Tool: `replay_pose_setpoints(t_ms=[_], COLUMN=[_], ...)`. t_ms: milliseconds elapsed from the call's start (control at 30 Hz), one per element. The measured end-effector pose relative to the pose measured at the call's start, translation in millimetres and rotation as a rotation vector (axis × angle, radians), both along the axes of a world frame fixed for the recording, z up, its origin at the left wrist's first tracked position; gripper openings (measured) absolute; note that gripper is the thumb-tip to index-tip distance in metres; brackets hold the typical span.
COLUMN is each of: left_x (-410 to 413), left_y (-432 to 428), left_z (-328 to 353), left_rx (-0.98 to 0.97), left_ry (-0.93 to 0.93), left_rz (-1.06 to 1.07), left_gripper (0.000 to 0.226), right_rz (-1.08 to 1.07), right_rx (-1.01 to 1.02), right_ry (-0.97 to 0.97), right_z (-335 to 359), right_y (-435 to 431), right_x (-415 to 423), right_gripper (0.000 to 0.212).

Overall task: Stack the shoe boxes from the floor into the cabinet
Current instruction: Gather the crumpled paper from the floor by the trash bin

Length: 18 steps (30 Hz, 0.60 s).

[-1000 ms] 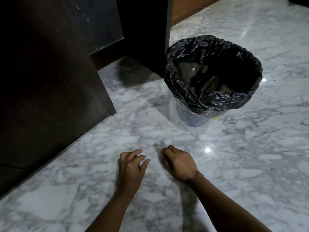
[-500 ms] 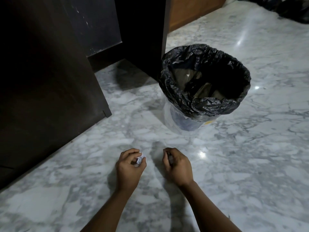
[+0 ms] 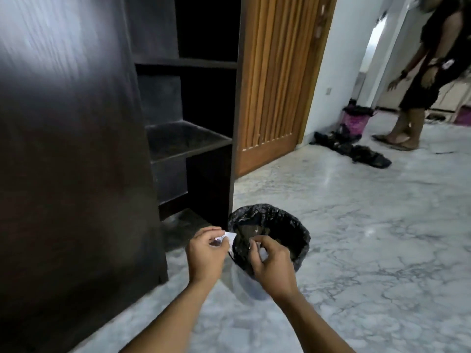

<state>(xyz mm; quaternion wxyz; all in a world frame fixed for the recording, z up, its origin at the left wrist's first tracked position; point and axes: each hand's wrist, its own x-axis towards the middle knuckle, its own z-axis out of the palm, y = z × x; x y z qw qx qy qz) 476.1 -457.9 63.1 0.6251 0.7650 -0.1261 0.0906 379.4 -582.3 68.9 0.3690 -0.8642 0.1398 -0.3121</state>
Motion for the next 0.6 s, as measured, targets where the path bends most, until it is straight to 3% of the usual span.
replay_pose_setpoints(t_ms=[100,200,300,467,600], left_x=[13,28,39,73,86], left_y=[-24,-50,-75,-114,-117], left_z=[61,109,131,128,65], left_rx=[-0.014,-0.027,0.017,0.089,0.239], left_ry=[-0.005,-0.011,-0.03,-0.069,0.036], left_rz=[-0.015,-0.043,-0.087,-0.114,-0.135], left_gripper=[0.035,0.016,0.011,0.008,0.01], right_rz=[-0.013,-0.029,-0.042,-0.118,-0.115], right_rx=[-0.102,-0.188,-0.211,-0.05,0.015], right_ry=[0.035,0.086,0.103,0.124,0.408], right_z=[70,129,156,144,82], right_y=[-28,-63,-91,-133,-133], right_x=[11,21,29,67,82], right_gripper=[0.013,0.014,0.014,0.014,0.024])
